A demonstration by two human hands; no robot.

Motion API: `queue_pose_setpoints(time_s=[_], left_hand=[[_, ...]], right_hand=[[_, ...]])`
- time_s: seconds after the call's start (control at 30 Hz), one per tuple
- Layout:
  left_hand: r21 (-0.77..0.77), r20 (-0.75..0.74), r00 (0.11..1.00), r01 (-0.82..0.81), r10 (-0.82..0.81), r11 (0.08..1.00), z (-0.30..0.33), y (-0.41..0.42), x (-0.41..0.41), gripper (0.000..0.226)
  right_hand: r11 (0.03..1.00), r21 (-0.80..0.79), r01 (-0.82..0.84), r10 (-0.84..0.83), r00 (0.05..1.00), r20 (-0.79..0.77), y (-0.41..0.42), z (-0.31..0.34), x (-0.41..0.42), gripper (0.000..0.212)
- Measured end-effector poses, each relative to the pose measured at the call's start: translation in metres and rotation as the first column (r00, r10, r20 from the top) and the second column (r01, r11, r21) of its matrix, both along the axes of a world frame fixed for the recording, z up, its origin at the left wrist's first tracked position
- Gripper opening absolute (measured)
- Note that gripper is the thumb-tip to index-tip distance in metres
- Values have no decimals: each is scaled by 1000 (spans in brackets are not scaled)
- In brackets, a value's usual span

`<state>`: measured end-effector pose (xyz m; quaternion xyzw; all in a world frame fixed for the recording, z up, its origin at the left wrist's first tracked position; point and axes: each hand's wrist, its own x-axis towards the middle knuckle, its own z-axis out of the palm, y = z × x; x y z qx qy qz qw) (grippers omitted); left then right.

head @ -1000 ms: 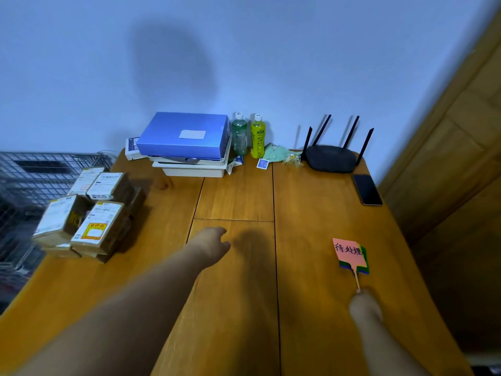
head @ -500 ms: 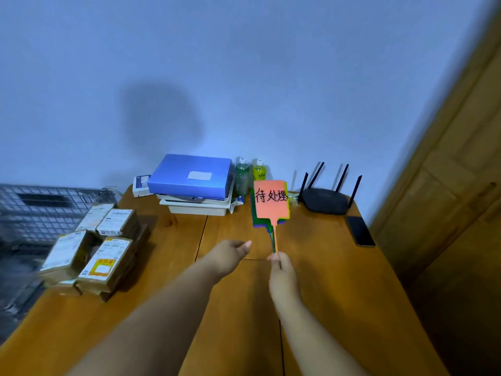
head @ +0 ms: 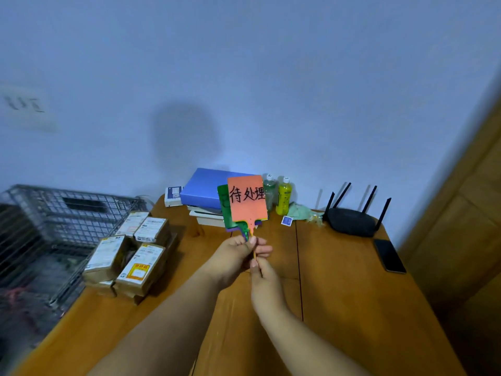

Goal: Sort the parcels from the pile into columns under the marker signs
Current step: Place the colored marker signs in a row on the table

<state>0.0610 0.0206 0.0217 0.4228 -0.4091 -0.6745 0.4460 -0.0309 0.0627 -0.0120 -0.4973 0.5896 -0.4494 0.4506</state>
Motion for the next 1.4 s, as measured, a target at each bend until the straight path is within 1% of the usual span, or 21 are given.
queue_pose_setpoints(time_s=[0.1,0.13,0.2,0.27,0.3,0.33,0.4,0.43,0.5,0.6,0.67,0.77,0.83,0.9,1.07,1.1,1.17,1.23,1.27,1.33,1.4], left_hand=[[-22,22,1000,2,-2,1000,0,4,12,24],[-28,27,1000,2,-1,1000,0,5,16,24],[-35,8,1000,7,-7,999,1,7,23,24],[-32,-50,999,12,-14,999,2,9,28,24],[-30,-56,998,22,-24,999,2,10,30,23],[-26,-44,998,37,-38,999,1,11,32,23],[-26,-11,997,76,-76,997,-2,14,35,24],[-27,1,996,94,-94,995,-3,16,36,25],[-14,10,995,101,-101,995,-7,20,38,26],[-11,13,990,138,-138,990,-12,23,48,24],[-9,3,984,177,-177,984,-16,23,58,22],[17,-15,977,211,-210,977,-22,19,76,24],[42,-16,976,220,-219,975,-21,13,89,25],[64,-17,978,208,-208,976,-18,5,105,24],[82,-5,992,125,-125,989,-13,-16,145,23],[85,4,994,112,-113,990,-12,-20,154,23],[95,18,997,70,-72,993,-12,-28,170,24],[111,13,1000,-1,-1,994,-14,-37,187,26],[120,2,999,-39,39,992,-16,-40,194,27],[128,-53,992,-106,113,986,-19,-46,208,27],[123,-146,975,-147,165,981,-24,-51,220,27]], right_hand=[[998,-22,-65,61,983,-175,8,14,-4,36],[998,-50,-49,37,973,-227,11,21,-9,38],[988,-149,33,-73,960,-272,11,32,-18,34],[966,-238,101,-154,964,-217,4,42,-21,28],[967,-232,104,-139,980,-141,-1,47,-20,26],[978,-194,75,-81,997,-21,-5,53,-18,24],[996,-74,-49,65,972,225,-15,64,-11,20],[994,-17,-111,111,949,294,-20,66,-8,18],[980,70,-185,150,925,348,-28,65,-2,16],[973,158,-165,112,948,299,-31,57,6,17],[971,187,-151,97,958,270,-31,54,11,21],[976,159,-151,102,954,281,-34,50,25,19],[984,141,-112,66,953,294,-38,48,38,11],[990,134,-50,10,958,286,-45,44,55,10],[997,53,56,-68,967,247,-68,35,92,16],[997,37,72,-79,962,261,-72,34,97,16],[993,26,112,-114,929,353,-80,33,106,15],[984,71,162,-177,886,428,-89,31,109,13],[977,105,184,-211,876,433,-94,28,108,14],[959,181,219,-276,874,400,-107,16,103,11],[936,257,239,-320,884,341,-123,-3,100,12]])
